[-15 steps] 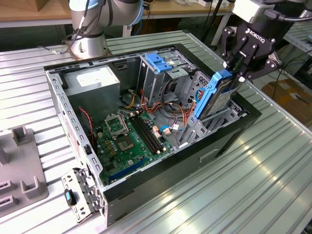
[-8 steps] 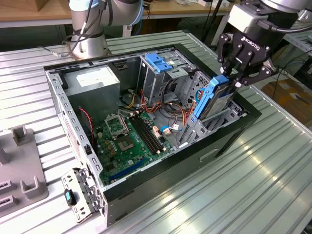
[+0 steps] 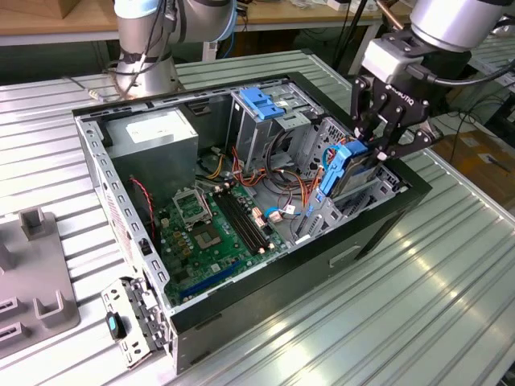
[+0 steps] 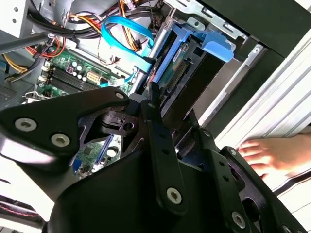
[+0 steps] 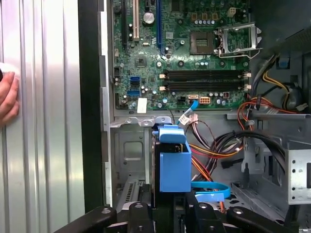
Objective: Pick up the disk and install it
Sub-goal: 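Insert the disk into the insertion slot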
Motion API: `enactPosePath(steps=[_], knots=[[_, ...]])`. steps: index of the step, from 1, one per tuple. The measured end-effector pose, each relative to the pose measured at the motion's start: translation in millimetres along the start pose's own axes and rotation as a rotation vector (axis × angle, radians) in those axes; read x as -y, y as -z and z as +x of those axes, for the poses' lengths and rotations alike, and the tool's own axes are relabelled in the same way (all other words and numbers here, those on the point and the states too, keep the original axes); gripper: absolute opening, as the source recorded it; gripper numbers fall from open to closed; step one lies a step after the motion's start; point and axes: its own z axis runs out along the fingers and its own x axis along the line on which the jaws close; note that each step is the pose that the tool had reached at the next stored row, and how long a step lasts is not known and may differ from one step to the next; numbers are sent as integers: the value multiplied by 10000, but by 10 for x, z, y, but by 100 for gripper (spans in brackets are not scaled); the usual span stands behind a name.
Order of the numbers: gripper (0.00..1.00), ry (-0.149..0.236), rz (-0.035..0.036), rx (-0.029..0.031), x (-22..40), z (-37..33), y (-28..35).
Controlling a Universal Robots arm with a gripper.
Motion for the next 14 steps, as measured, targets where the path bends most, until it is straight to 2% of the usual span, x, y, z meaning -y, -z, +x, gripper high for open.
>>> enactPosePath(steps=[3,9,14], knots=[[35,0,0,0,-2,0,-100],[35,0,0,-2,-4,1,-225],[35,-1,0,-8,-4,2,-224]])
